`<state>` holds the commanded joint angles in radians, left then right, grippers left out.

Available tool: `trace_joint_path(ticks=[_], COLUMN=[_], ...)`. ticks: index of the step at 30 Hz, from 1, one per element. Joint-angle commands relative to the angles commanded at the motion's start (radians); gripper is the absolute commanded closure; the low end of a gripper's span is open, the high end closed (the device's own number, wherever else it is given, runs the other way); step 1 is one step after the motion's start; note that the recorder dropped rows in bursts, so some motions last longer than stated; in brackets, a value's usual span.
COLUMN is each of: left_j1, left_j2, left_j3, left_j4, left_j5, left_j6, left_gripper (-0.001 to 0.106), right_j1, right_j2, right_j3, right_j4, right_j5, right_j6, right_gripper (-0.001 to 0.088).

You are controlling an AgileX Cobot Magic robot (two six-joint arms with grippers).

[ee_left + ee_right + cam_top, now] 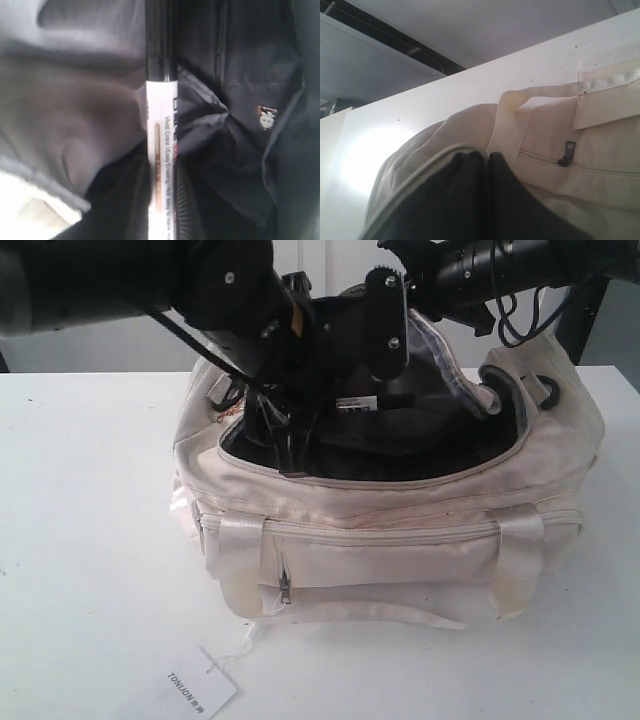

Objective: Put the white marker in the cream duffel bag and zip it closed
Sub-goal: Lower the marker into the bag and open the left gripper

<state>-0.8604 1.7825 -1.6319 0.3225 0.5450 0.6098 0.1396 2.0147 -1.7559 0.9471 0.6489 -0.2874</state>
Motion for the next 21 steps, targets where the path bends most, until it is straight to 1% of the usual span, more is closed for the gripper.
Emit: trace_joint_path(ticks=[3,5,9,11,12,17,19,20,21], left_j1=[-0.023,-0.029,-0.031,-0.031,-0.031,-0.031,-0.031,-0.031,-0.031], left_j2=[0.047,0.076,0.139,0.165,0.175,0.196,0.196,0.196,0.196], left_j3=[-0.025,-0.037,-0.08,-0.085,-0.085,-0.085,-0.085,-0.085,-0.085], left_j4=[0.008,0.019,0.026,0.017,0.015,0.011,0.011,0.011,0.011], left_j5=[-0.044,-0.074,-0.095,-0.172,-0.191,-0.238,-0.238,-0.238,-0.238], left_j6=[0.0,0.0,0.011,0.02,0.02,0.02,0.02,0.02,0.02], left_gripper=[0.105,0.105,0.105,0.105,0.105,0.105,0.101,0.09,0.082], right_j1=[0.0,0.0,0.0,0.0,0.0,0.0,0.0,0.0,0.0], right_j2=[0.0,0.0,0.0,0.0,0.0,0.0,0.0,0.0,0.0], right_j3=[0.0,0.0,0.0,0.0,0.0,0.0,0.0,0.0,0.0], right_j4=[0.0,0.0,0.0,0.0,0.0,0.0,0.0,0.0,0.0], right_j5=[0.0,0.0,0.0,0.0,0.0,0.0,0.0,0.0,0.0], right_j6=[0.0,0.0,0.0,0.0,0.0,0.0,0.0,0.0,0.0], right_gripper=[0.0868,0.0868,0.0868,0.0868,0.0868,0.0868,0.0868,0.0868,0.0868])
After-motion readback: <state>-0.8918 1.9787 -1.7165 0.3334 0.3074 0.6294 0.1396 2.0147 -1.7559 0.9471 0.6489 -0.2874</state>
